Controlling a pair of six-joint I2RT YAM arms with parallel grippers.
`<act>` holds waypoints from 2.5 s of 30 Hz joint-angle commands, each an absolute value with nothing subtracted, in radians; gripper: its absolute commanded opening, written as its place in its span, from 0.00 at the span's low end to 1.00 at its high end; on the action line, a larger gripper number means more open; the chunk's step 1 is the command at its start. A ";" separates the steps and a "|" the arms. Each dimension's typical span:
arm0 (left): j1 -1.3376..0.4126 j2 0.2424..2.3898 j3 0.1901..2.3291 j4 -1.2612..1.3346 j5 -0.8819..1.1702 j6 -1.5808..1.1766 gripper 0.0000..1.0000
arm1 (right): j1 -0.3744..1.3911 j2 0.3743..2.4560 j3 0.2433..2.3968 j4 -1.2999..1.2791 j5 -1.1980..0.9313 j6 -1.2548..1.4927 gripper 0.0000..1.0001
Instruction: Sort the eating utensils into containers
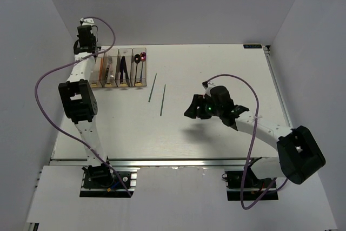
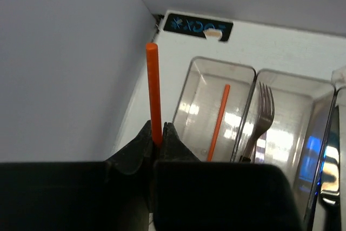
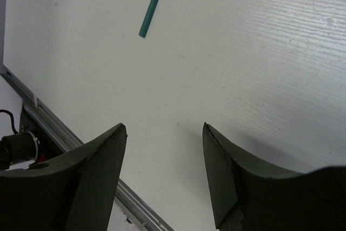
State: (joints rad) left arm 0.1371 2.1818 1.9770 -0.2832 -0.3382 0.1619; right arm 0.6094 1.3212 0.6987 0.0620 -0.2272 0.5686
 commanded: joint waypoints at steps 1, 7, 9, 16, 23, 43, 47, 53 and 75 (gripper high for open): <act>0.147 2.134 1.861 -0.177 -0.279 0.218 0.01 | 0.612 1.348 0.762 0.100 -0.270 0.532 0.64; 0.170 2.174 1.856 -0.153 -0.178 0.167 0.19 | 0.612 1.370 0.785 0.103 -0.268 0.538 0.64; 0.173 2.207 1.913 -0.199 -0.175 0.138 0.34 | 0.612 1.370 0.782 0.106 -0.271 0.546 0.64; 0.176 2.097 1.827 -0.160 -0.261 0.083 0.98 | 0.627 1.477 0.854 0.083 -0.209 0.561 0.89; 0.176 1.817 1.810 -0.265 -0.354 -0.208 0.98 | 0.762 1.836 1.399 -0.267 0.161 0.618 0.89; 0.132 0.842 0.758 -0.253 -0.080 -0.474 0.98 | 0.919 2.450 2.089 -0.810 0.506 0.781 0.46; 0.126 0.828 0.759 -0.275 -0.100 -0.466 0.98 | 0.919 2.412 1.957 -0.770 0.383 0.790 0.17; 0.106 0.830 0.772 -0.290 -0.049 -0.472 0.98 | 0.920 2.225 1.639 -0.566 0.319 0.795 0.00; -0.258 1.089 0.434 0.494 0.416 -1.075 0.81 | 0.913 1.509 0.973 0.351 -0.305 0.704 0.00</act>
State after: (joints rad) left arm -0.2474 1.0962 0.4290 0.3710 0.3847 -1.0199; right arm 0.9157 1.5135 0.9482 0.2729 -0.2371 0.6865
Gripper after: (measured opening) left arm 0.818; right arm 0.012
